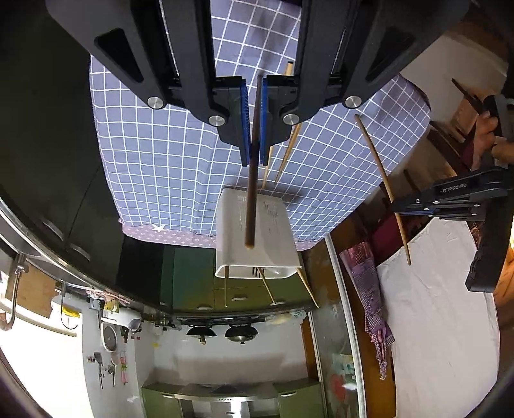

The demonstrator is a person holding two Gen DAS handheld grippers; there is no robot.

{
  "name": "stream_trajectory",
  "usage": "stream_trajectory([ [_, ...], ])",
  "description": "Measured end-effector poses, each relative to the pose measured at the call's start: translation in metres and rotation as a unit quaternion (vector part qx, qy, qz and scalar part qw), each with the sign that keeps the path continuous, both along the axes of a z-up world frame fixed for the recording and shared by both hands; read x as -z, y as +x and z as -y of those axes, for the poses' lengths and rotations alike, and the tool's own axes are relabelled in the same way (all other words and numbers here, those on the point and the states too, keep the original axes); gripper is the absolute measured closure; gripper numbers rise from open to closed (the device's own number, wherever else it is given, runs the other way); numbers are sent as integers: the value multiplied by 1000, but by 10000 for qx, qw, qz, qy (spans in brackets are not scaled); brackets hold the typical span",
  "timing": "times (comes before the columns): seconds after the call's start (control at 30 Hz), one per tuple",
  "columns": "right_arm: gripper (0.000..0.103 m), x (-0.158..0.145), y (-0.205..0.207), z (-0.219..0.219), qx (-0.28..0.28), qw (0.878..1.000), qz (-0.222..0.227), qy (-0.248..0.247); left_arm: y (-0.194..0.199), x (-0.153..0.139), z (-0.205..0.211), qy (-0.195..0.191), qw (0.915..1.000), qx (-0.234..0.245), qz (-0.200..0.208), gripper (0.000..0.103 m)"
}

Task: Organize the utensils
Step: 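Carry the chopstick over the caddy and open the left tool to drop it in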

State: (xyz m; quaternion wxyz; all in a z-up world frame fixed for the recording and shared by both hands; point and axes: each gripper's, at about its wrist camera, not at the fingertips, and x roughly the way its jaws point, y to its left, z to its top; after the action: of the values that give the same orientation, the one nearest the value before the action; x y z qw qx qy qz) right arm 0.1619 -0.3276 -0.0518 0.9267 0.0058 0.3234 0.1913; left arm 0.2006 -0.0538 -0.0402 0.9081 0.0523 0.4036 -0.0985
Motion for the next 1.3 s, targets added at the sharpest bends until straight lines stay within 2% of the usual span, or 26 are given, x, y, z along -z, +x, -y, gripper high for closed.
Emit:
stream_trajectory([
  [0.57, 96, 2, 4, -5, -87, 9999, -48, -43, 3, -1, 4, 11, 10000, 31, -55, 97],
  [0.83, 96, 2, 1, -8, -115, 9999, -60, -45, 8, -11, 7, 24, 10000, 54, 12, 97],
  [1.1, 96, 2, 2, -7, -127, 9999, -74, -36, 26, -47, 21, 33, 9997, 136, 178, 97],
  [1.3, 96, 4, 3, -5, -141, 9999, -99, -2, 47, -95, 35, -15, 9988, 182, 465, 97],
])
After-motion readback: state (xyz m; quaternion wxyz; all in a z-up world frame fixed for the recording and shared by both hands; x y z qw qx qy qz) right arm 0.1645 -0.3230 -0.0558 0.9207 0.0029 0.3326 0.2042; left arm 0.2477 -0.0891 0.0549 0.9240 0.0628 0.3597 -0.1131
